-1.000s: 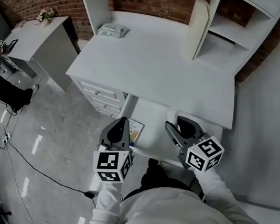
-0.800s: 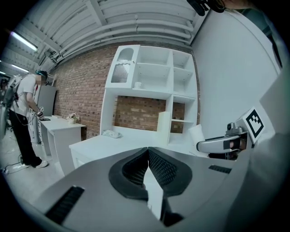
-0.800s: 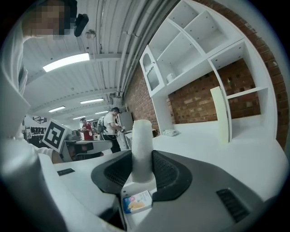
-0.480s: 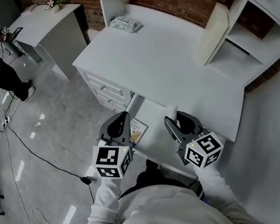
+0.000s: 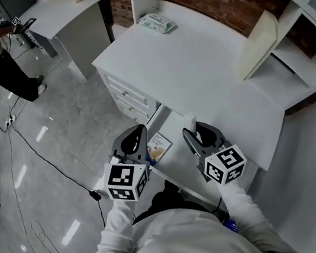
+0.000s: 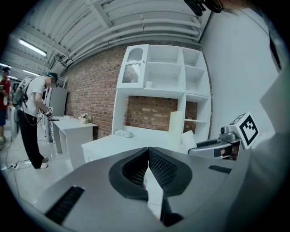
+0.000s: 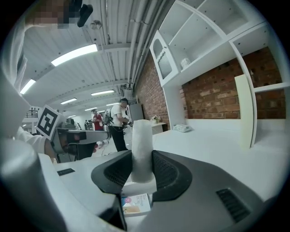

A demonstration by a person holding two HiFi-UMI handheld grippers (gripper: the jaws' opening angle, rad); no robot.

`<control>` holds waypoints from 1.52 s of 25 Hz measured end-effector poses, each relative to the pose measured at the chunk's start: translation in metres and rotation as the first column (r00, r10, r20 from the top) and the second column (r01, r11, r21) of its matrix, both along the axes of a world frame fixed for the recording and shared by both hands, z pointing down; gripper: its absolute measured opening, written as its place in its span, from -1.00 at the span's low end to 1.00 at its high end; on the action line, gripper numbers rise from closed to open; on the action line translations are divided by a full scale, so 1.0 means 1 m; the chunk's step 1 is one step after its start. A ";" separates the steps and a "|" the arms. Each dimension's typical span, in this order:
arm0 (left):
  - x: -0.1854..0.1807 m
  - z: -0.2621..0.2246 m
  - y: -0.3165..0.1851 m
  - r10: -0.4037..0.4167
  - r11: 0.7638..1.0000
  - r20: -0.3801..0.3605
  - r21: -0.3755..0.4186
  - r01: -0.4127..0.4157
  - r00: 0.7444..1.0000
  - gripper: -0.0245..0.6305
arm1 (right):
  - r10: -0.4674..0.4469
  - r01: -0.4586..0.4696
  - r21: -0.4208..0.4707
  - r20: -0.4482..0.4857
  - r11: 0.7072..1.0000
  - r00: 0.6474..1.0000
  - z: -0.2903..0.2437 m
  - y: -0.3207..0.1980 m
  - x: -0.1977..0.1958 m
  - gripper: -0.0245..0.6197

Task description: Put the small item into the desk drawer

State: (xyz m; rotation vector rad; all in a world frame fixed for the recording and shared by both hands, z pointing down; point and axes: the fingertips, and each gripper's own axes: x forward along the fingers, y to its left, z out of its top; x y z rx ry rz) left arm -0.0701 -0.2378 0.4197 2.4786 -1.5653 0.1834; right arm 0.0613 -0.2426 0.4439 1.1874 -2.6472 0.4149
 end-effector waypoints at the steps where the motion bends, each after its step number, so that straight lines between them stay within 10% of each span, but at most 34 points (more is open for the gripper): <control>1: -0.003 0.001 0.000 -0.007 1.000 0.003 -0.003 0.007 1.000 -0.87 | -0.009 0.008 -0.008 -0.007 1.000 1.000 0.005 -0.002 -0.003 -0.45; 17: -0.021 0.011 -0.002 -0.091 0.995 0.022 -0.029 0.091 0.996 -0.87 | -0.156 0.126 -0.175 -0.167 0.976 0.974 0.108 -0.015 -0.030 -0.45; 38: -0.040 0.025 0.012 -0.151 0.985 0.069 -0.074 0.156 0.986 -0.87 | -0.250 0.047 -0.446 -0.407 0.894 0.879 0.241 -0.011 -0.001 -0.45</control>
